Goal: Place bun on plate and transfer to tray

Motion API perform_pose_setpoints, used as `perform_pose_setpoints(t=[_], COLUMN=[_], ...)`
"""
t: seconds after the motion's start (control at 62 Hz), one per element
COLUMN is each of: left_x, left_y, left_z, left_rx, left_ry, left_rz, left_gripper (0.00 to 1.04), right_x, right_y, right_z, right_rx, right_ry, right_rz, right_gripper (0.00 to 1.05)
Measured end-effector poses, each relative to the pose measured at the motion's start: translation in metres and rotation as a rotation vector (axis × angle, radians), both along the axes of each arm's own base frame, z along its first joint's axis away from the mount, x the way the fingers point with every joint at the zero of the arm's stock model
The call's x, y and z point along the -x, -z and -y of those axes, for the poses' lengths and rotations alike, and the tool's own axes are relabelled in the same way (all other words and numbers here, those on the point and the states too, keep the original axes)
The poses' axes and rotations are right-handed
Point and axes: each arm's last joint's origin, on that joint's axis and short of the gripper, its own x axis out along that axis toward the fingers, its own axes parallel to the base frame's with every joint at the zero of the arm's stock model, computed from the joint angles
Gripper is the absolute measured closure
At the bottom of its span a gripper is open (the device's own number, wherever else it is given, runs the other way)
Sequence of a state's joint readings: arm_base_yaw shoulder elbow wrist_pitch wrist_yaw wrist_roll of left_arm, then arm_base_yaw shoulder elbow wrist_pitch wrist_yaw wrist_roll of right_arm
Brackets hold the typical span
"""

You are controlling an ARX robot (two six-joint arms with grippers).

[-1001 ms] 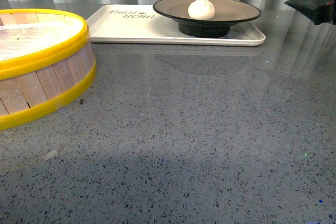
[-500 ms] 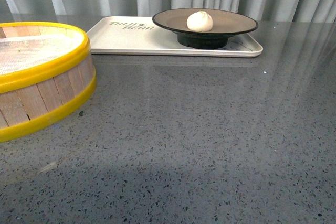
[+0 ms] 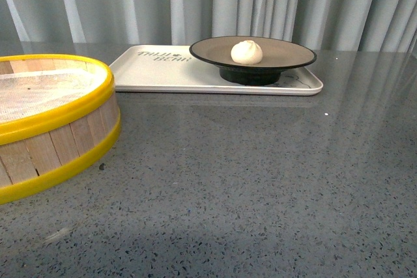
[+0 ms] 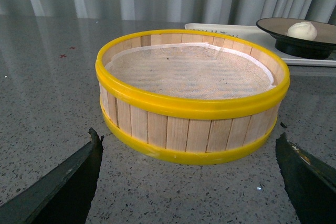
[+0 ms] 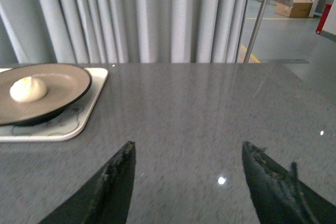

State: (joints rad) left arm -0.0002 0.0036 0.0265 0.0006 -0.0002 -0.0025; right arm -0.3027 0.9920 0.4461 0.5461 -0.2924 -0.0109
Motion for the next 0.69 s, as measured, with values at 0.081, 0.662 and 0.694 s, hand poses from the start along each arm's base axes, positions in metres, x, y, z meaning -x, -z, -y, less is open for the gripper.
perform_pose_setpoints(t=[0.081, 0.662, 0.694], left_x=[0.000, 0.000, 0.000], left_y=[0.000, 0.000, 0.000], left_z=[0.000, 0.000, 0.000], left_rx=[0.000, 0.000, 0.000], left_ry=[-0.001, -0.001, -0.001], left_rz=[0.000, 0.000, 0.000], left_gripper=[0.07, 0.07, 0.07], right_x=[0.018, 0.062, 0.063], right_y=[0.018, 0.063, 0.064], right_z=[-0.014, -0.046, -0.049], right_rx=[-0.001, -0.007, -0.007], right_ry=[-0.005, 0.008, 0.019], right_rz=[-0.003, -0.011, -0.010], right_gripper=[0.72, 1.03, 1.03])
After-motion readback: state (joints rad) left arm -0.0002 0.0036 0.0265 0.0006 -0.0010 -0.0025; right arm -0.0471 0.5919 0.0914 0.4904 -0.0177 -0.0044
